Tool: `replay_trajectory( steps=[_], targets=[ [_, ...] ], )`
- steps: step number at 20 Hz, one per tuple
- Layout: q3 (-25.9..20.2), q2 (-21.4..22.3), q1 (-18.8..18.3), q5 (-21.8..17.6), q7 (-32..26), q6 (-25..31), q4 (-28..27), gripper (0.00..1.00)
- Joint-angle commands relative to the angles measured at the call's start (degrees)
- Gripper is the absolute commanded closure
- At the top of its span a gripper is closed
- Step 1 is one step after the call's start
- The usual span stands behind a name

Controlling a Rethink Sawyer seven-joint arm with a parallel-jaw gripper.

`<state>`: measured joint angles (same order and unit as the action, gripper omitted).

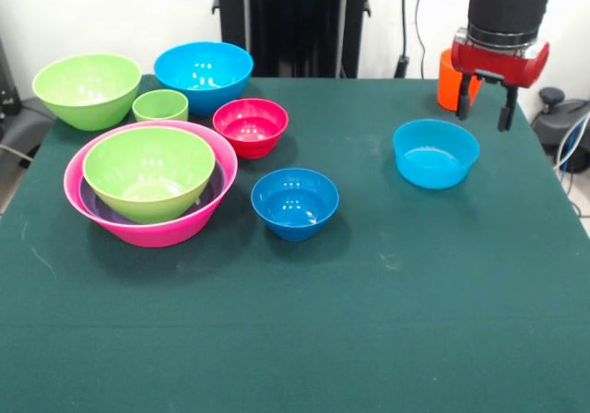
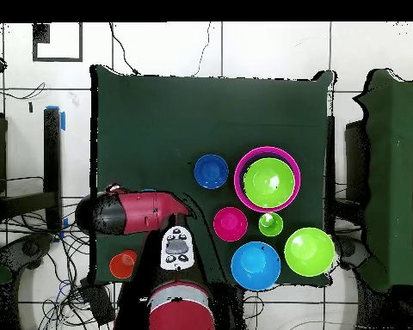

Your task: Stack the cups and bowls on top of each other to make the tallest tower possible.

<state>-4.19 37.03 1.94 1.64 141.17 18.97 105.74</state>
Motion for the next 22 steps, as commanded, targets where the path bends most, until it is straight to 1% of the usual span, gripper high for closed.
replay_trajectory(
  steps=[1,5,11,14,17,22],
  targets=[
    [-3.57,-4.48,-0.02,0.49,4.2,-0.05,1.68,0.0],
    [-2.67,-5.43,0.04,-0.47,4.12,-1.62,2.05,0.0],
    [-1.9,-5.86,0.68,-1.09,3.95,-2.0,1.61,0.0],
    [-1.69,-7.18,1.01,-1.15,4.3,-3.38,0.89,0.0],
    [-1.35,-8.16,1.47,-0.98,4.68,-4.0,0.05,0.0],
    [-1.27,-9.33,2.63,0.39,5.87,-4.21,-1.31,0.0]
  ],
)
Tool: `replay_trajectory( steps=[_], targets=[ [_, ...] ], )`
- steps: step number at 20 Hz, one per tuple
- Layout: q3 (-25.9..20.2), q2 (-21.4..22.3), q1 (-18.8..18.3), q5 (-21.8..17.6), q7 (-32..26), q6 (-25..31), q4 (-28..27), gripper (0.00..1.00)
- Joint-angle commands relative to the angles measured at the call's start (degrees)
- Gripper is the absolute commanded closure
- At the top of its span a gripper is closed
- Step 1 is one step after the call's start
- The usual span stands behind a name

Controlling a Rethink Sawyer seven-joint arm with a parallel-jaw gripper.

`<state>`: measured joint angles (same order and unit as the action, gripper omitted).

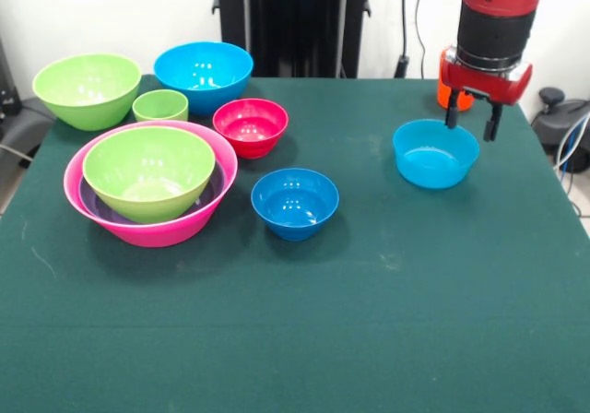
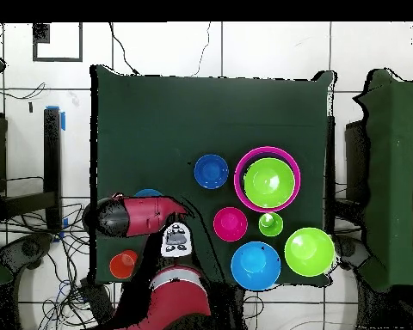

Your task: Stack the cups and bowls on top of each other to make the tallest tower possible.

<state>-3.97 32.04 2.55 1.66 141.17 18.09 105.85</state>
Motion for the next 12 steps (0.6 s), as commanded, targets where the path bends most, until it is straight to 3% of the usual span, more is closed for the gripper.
replay_trajectory(
  steps=[1,12],
  targets=[
    [-1.49,-4.43,2.15,0.57,5.97,-3.28,-1.59,0.0],
    [-1.78,-5.32,3.29,2.64,6.92,-2.48,-3.46,0.0]
  ],
)
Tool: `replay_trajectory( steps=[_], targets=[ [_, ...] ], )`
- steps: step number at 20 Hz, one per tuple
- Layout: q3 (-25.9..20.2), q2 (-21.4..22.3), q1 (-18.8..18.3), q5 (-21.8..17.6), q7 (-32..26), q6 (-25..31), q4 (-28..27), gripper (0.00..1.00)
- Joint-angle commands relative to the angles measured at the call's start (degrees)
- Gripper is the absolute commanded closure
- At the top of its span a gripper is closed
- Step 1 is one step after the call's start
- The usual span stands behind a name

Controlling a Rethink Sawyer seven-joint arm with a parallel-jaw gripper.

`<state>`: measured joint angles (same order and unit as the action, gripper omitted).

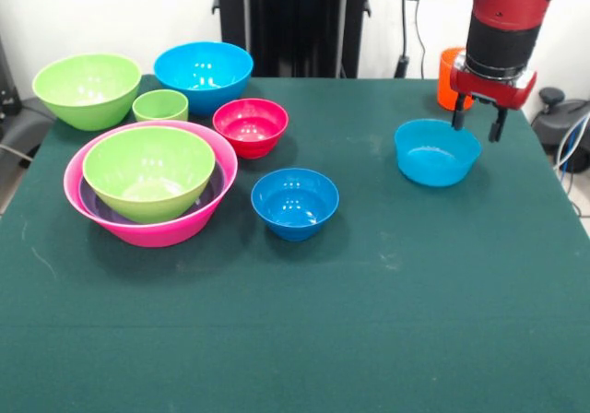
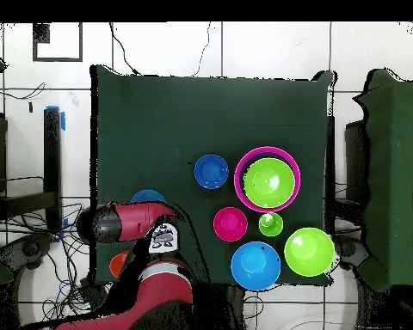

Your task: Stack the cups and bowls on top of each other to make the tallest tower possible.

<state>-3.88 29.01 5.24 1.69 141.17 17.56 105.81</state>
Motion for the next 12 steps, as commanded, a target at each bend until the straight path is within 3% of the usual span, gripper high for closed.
replay_trajectory(
  steps=[1,12],
  targets=[
    [-1.89,-2.35,0.62,2.64,6.93,-1.99,-3.47,0.0],
    [-1.32,-3.24,0.3,0.99,5.4,-2.98,-4.14,0.0]
  ],
)
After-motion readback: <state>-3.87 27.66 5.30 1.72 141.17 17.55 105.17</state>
